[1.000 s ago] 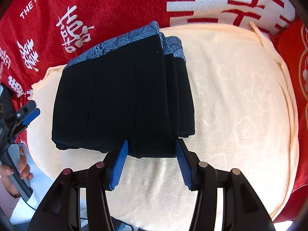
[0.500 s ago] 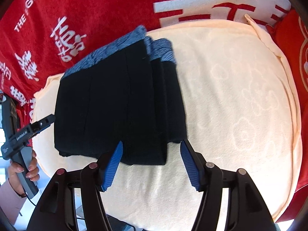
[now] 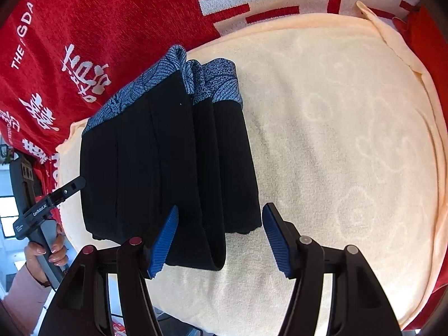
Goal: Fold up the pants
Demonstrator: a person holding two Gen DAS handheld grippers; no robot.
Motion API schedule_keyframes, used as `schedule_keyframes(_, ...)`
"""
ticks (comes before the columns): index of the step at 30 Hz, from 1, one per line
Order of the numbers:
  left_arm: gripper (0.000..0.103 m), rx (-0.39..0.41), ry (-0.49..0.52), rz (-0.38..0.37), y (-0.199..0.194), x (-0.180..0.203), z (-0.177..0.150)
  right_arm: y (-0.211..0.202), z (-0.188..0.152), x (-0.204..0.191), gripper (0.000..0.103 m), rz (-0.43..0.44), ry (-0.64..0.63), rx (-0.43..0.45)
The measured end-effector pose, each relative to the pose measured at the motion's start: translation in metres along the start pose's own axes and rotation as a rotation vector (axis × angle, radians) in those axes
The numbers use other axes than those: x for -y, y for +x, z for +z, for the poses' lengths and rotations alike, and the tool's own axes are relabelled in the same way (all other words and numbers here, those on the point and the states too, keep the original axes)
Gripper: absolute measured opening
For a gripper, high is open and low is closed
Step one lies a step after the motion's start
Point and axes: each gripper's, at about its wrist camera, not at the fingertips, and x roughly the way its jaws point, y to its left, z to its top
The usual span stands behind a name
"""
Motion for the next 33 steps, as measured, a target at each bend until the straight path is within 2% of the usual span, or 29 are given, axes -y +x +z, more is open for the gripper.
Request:
schedule_keyframes(5, 0.099, -0.010, 0.042, -0.038, -0.002, -0.003, 0.009, 0.005, 0.012, 0.007, 0.068, 0.076, -0.016, -0.017)
schedule_keyframes(7, 0.099, -0.017, 0.055, -0.065, -0.002, -0.006, 0.012, 0.007, 0.016, 0.012, 0.074, 0.112, -0.016, -0.025)
schedule_keyframes(9, 0.099, -0.049, 0.057, -0.114, 0.003, -0.008, 0.015, 0.011, 0.020, 0.017, 0.075, 0.147, -0.010, -0.036)
schedule_keyframes(14, 0.099, -0.111, 0.095, -0.174, 0.023, -0.003, 0.018, 0.022, 0.031, 0.032, 0.075, 0.230, 0.018, -0.056)
schedule_keyframes(19, 0.099, -0.152, 0.133, -0.238, 0.042, 0.006, 0.023, 0.036, 0.038, 0.034, 0.075, 0.326, -0.022, -0.099)
schedule_keyframes(26, 0.103, -0.160, 0.087, -0.303, 0.061, 0.003, 0.027, 0.060, 0.053, 0.040, 0.076, 0.473, -0.014, -0.136)
schedule_keyframes(30, 0.102, -0.146, 0.059, -0.281, 0.058, 0.004, 0.026, 0.065, 0.058, 0.041, 0.072, 0.482, 0.045, -0.154)
schedule_keyframes(32, 0.096, -0.130, 0.046, -0.274, 0.054, 0.006, 0.024, 0.062, 0.056, 0.037, 0.067, 0.446, 0.040, -0.150)
schedule_keyframes(33, 0.089, -0.117, 0.043, -0.283, 0.051, 0.007, 0.022, 0.060, 0.056, 0.036, 0.064, 0.435, 0.041, -0.146)
